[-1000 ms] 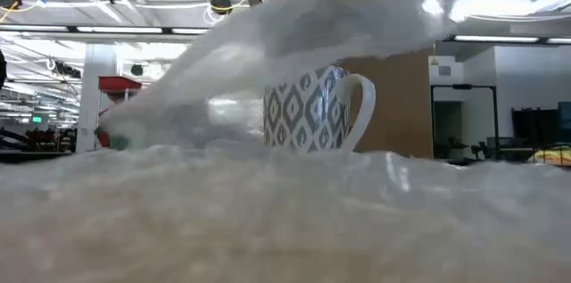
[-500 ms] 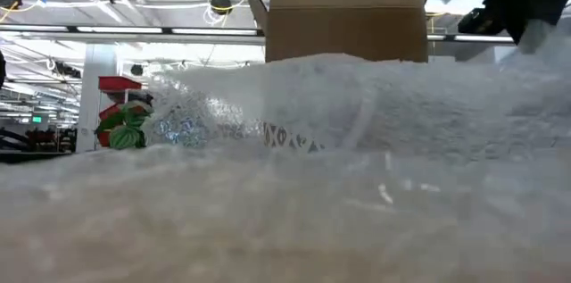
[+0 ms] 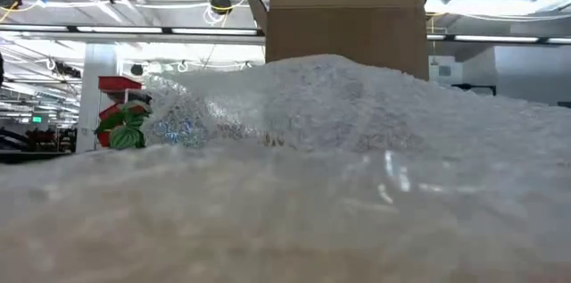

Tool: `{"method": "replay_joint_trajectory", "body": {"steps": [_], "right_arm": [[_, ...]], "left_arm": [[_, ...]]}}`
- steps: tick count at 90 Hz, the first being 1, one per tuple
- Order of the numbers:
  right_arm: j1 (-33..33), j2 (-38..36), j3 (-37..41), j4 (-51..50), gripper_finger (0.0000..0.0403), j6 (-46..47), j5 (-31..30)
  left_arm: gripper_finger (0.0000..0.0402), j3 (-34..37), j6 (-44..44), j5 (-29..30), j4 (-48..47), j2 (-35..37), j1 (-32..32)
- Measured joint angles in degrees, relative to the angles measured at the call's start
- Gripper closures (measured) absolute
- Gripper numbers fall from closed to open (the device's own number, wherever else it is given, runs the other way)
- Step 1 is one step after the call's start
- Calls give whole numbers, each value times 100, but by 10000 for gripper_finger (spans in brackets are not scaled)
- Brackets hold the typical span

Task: Wrap mug
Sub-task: Wrap the white mug with bubble wrap

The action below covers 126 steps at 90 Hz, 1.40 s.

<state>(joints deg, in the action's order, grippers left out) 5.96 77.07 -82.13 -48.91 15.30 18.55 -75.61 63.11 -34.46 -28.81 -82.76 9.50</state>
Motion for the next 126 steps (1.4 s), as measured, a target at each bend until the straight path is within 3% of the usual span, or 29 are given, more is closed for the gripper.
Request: {"method": "replay_joint_trajectory", "body": {"steps": [15,39,47,59,75,100,113,126], "right_arm": [[-2,1088,4,970,296,-29,-27],[-344,2250,13,666,313,459,-687],[-386,2522,11,615,313,470,-745],[-387,2876,5,602,313,657,-890],[-400,2990,-176,462,313,763,-905],[-549,2527,-901,-235,310,821,-748],[-540,2547,-844,-407,293,429,-763],[-550,2757,-517,-179,268,135,-1199]], "left_arm": [[176,0,35,717,-928,700,310],[176,0,-552,2803,-1625,1444,734],[176,0,-945,3578,-1608,1453,910],[176,98,-1889,3919,-1351,1201,1097],[176,673,-1930,4633,-965,680,1089],[176,909,-1439,4647,72,-104,1106],[176,903,-1212,4608,463,-520,1150],[176,907,-835,4497,392,-1195,1143]]}}
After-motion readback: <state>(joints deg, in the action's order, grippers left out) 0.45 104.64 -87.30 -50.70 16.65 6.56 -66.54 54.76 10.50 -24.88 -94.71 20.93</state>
